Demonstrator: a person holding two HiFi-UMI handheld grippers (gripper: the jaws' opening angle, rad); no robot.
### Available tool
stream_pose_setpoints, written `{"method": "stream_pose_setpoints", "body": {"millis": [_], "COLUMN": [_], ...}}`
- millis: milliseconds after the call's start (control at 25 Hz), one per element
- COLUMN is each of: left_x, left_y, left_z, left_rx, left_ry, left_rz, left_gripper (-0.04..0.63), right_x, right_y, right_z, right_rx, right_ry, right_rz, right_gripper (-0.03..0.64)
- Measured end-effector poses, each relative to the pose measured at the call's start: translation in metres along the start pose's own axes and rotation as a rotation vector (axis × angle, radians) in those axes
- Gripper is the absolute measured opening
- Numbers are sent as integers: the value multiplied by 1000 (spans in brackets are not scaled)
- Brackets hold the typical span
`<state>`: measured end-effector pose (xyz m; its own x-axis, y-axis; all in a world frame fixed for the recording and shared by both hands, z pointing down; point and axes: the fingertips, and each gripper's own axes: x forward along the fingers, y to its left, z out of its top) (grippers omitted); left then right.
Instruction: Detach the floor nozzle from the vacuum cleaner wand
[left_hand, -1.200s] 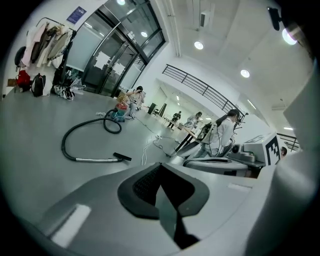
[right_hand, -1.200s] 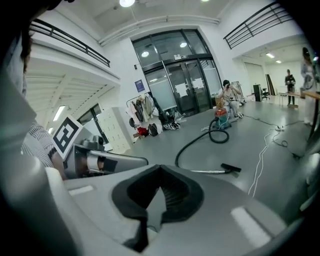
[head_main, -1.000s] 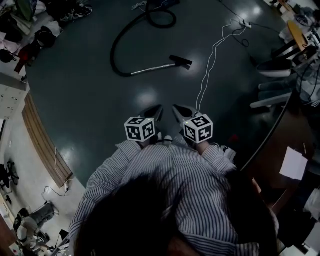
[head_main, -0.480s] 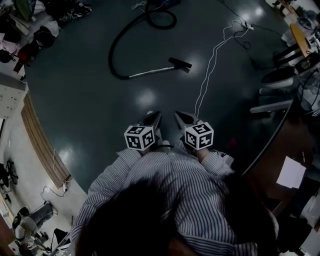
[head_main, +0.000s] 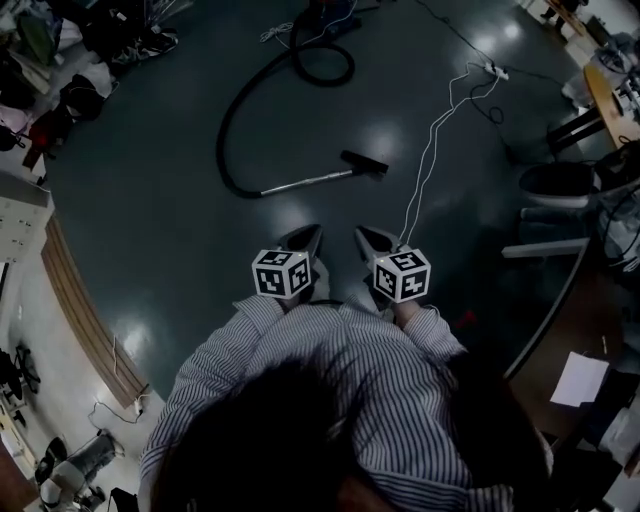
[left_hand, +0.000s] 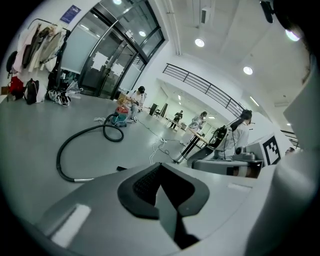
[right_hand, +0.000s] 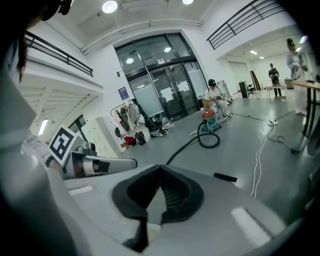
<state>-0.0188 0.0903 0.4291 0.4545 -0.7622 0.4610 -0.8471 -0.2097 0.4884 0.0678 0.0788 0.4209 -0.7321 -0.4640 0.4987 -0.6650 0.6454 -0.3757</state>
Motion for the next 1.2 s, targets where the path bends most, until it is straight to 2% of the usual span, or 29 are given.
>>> {"method": "stream_pose_setpoints", "body": {"millis": [240, 440, 640, 800, 1000, 1200], "left_x": [41, 66, 83, 104, 143, 188], "left_y": [54, 92, 113, 131, 142, 166], "left_z": [78, 110, 107, 109, 111, 106], "left_rx": [35, 48, -5, -12, 71, 154], "left_ry": [23, 40, 73, 95, 119, 152], "left_rz": [-43, -52, -31, -5, 22, 50], "left_gripper": [5, 5, 5, 5, 5, 5], "right_x": [76, 119, 130, 143, 155, 176], "right_y": [-23, -33, -57, -84, -125, -173], "right_z": [72, 107, 97, 98, 96, 81], "right_rx": [13, 1, 25, 26, 7, 44], "right_ry": [-14, -23, 46, 87, 116, 140], "right_rz": [-28, -52, -76, -92, -94, -101], "right_gripper": [2, 2, 2, 2, 2, 2]}}
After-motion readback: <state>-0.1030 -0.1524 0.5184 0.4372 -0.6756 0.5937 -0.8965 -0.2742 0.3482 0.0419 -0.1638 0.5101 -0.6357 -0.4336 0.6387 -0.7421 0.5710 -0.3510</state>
